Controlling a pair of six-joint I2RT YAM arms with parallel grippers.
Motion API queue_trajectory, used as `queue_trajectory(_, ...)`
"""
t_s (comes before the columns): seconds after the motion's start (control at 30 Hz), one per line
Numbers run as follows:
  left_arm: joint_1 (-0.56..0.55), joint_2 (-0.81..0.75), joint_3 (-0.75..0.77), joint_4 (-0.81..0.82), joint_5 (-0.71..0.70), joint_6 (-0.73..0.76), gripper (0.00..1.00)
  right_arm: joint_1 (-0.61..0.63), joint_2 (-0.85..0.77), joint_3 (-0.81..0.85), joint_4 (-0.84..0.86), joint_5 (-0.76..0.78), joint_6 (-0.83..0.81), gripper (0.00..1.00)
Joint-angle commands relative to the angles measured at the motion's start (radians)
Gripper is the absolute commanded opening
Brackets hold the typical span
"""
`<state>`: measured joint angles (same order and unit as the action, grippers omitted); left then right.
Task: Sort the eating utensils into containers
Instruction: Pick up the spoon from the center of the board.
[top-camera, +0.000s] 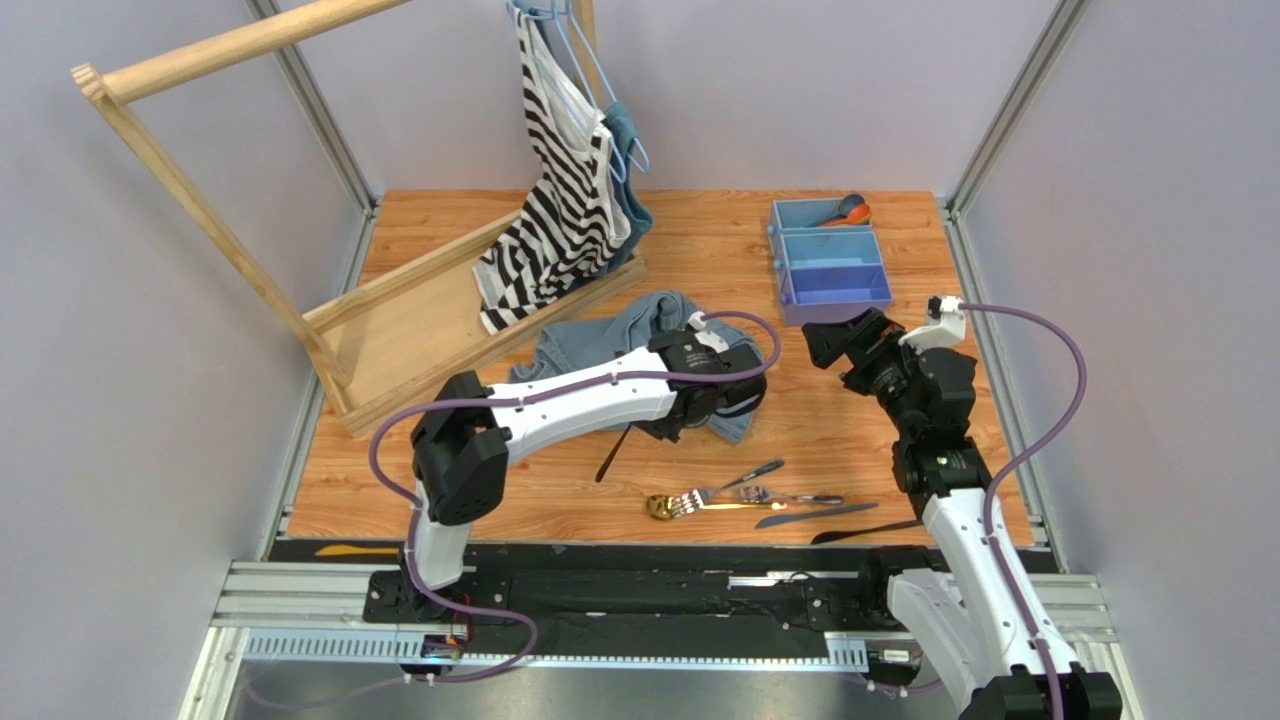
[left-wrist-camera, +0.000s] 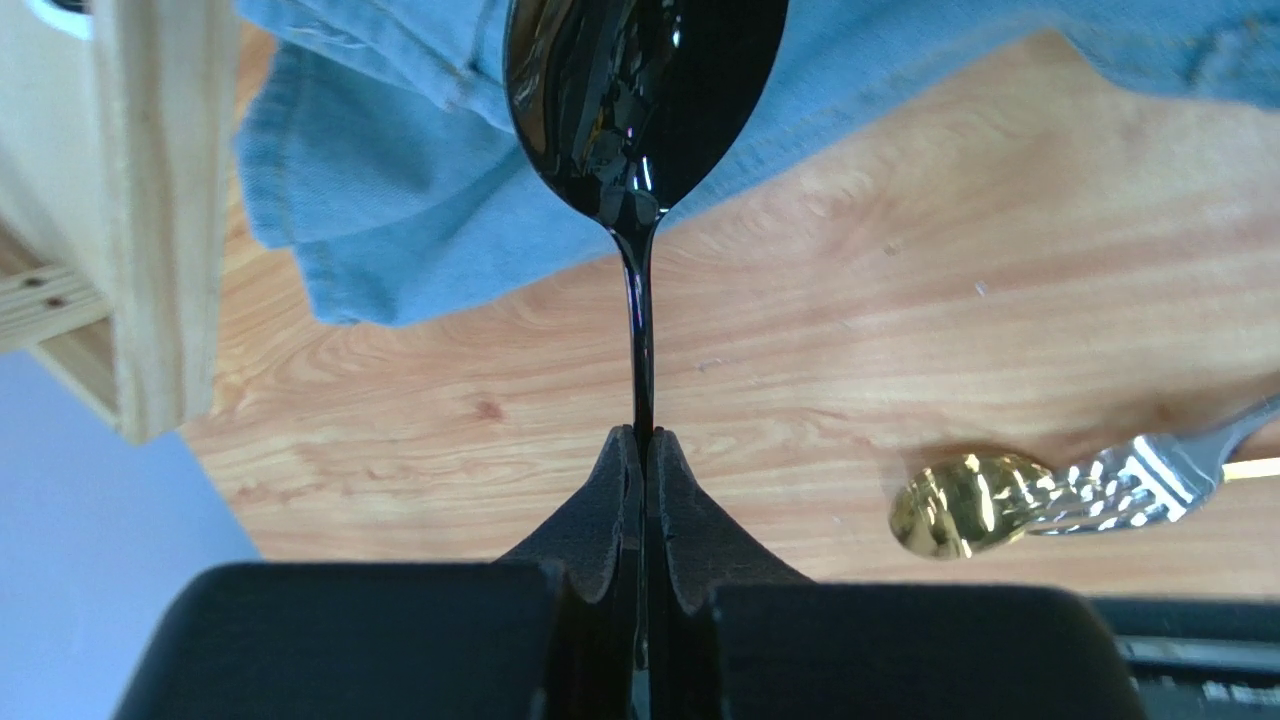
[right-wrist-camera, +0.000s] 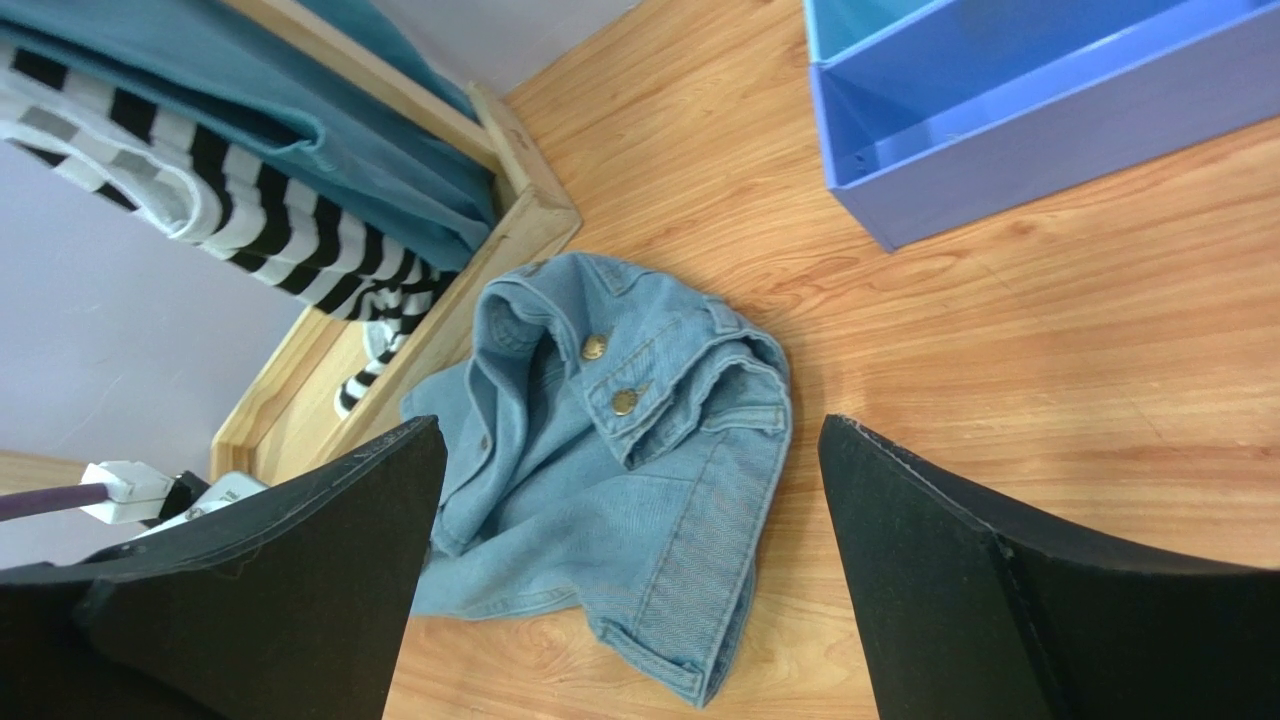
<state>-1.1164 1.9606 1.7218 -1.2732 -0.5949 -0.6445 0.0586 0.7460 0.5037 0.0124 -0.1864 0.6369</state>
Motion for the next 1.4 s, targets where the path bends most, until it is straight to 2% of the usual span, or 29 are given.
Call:
queue_trajectory(0.0,0.026,-0.178,-0.085,0.158,0.156,0.084,0.00,0.007,-0.002,-0.017,0.129,-0.117,0.018,1.00)
queue_trajectory(0.07,0.036,-0.241,-0.114,0.231,0.242,0.111,0.00,0.007,0.029,-0.008,0.178,-0.171,0.014,1.00)
queue_trajectory(0.2,0.087,-0.344,-0.203,0.365,0.421,0.129,0.00,0.006,0.163,0.064,0.182,-0.390,0.021,1.00)
queue_trajectory(0.27,0.110,-0.397,-0.235,0.431,0.506,0.120,0.00,0.006,0.234,0.061,0.265,-0.480,0.049,0.98)
queue_trajectory(0.37,0.130,-0.434,-0.237,0.460,0.547,0.111,0.00,0.015,0.283,0.045,0.388,-0.544,0.115,0.95)
queue_trajectory(0.7,0.145,-0.401,-0.199,0.454,0.581,0.109,0.00,0.150,0.289,0.081,0.409,-0.548,0.106,0.95)
queue_trajectory(0.93,0.148,-0.396,-0.188,0.472,0.618,0.101,0.00,0.201,0.323,0.113,0.420,-0.578,0.104,0.82)
queue_trajectory(1.17,0.148,-0.391,-0.200,0.483,0.644,0.092,0.00,0.280,0.387,0.150,0.383,-0.530,0.067,0.66)
queue_trajectory(1.2,0.148,-0.393,-0.202,0.486,0.649,0.091,0.00,0.287,0.400,0.151,0.389,-0.529,0.070,0.58)
queue_trajectory(1.27,0.148,-0.393,-0.203,0.485,0.653,0.091,0.00,0.293,0.426,0.153,0.403,-0.527,0.078,0.53)
queue_trajectory(1.3,0.148,-0.394,-0.205,0.485,0.653,0.091,0.00,0.296,0.431,0.153,0.409,-0.527,0.084,0.45)
queue_trajectory(1.37,0.148,-0.394,-0.208,0.488,0.652,0.089,0.00,0.296,0.438,0.156,0.408,-0.522,0.086,0.36)
